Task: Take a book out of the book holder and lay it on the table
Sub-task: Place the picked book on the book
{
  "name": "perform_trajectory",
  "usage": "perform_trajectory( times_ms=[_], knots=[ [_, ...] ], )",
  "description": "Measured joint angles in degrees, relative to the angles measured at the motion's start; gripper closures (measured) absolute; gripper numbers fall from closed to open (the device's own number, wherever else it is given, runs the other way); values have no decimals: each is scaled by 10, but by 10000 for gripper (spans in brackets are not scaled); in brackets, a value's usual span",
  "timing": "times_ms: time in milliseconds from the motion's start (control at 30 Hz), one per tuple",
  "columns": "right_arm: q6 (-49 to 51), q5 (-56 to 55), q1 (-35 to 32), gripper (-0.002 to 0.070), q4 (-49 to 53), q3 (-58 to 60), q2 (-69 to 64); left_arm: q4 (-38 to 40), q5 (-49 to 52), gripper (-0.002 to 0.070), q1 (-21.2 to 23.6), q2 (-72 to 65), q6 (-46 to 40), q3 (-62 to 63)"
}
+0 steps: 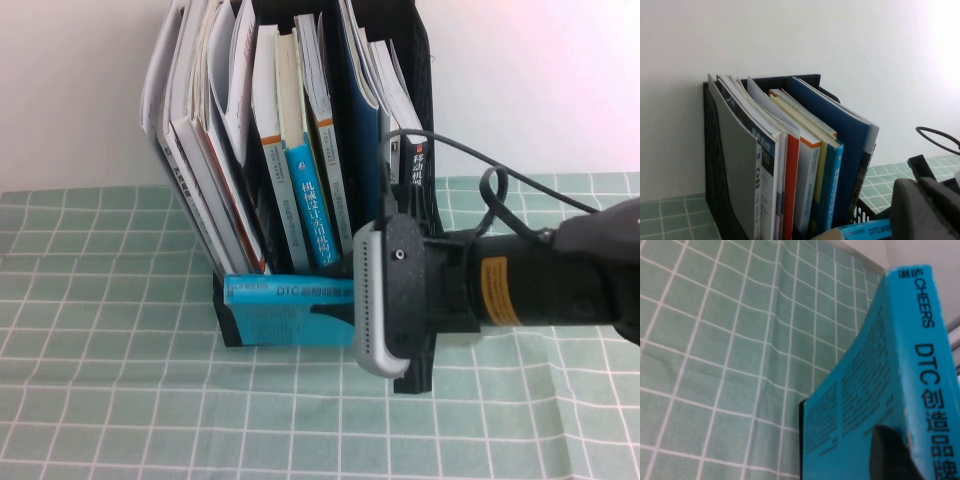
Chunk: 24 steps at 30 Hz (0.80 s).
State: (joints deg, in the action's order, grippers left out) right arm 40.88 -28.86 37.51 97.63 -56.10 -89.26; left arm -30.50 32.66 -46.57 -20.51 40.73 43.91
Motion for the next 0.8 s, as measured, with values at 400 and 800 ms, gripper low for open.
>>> perform_trajectory(
  times_ms=[400,800],
  knots=[
    [-9,-9,0,474,15,-13,-21,1,0,678,0,0,2,0],
    [-87,24,0,474,-2,-16,-72,1,0,678,0,0,2,0]
  ],
)
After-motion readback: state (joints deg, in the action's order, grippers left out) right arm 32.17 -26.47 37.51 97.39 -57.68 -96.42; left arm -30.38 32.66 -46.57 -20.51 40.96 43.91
